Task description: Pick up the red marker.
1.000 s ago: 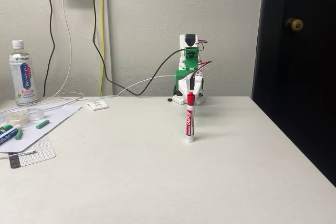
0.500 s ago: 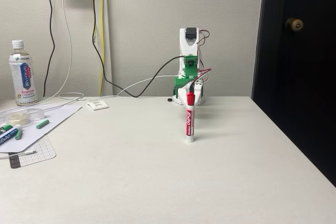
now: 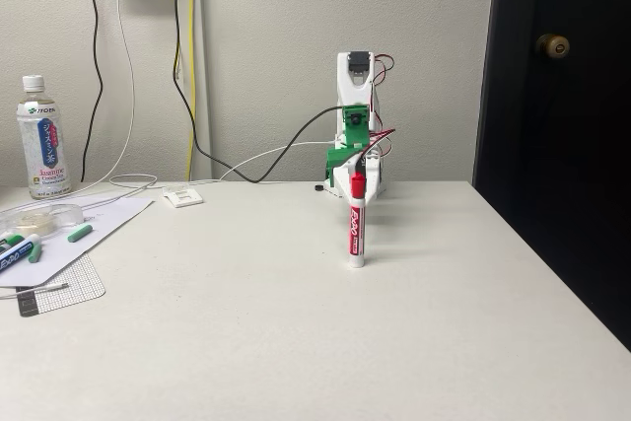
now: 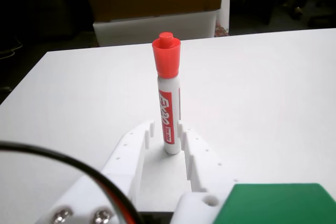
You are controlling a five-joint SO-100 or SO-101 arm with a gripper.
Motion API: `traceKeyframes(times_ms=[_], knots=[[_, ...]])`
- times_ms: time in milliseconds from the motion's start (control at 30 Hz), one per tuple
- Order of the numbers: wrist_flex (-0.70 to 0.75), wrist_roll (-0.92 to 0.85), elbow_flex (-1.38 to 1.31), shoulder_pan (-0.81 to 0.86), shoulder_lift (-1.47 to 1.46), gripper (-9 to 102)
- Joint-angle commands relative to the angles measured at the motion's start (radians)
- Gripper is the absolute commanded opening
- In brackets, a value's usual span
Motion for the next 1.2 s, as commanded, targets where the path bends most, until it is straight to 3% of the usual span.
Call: traceKeyframes(times_ms=[0, 633, 1167], knots=[[0.014, -0.002, -0.049, 0.011, -0.003, 13], [-0.107, 0.015, -0.141, 0.035, -0.190, 22], [-0.078, 0.032, -0.219, 0.048, -0.232, 24]])
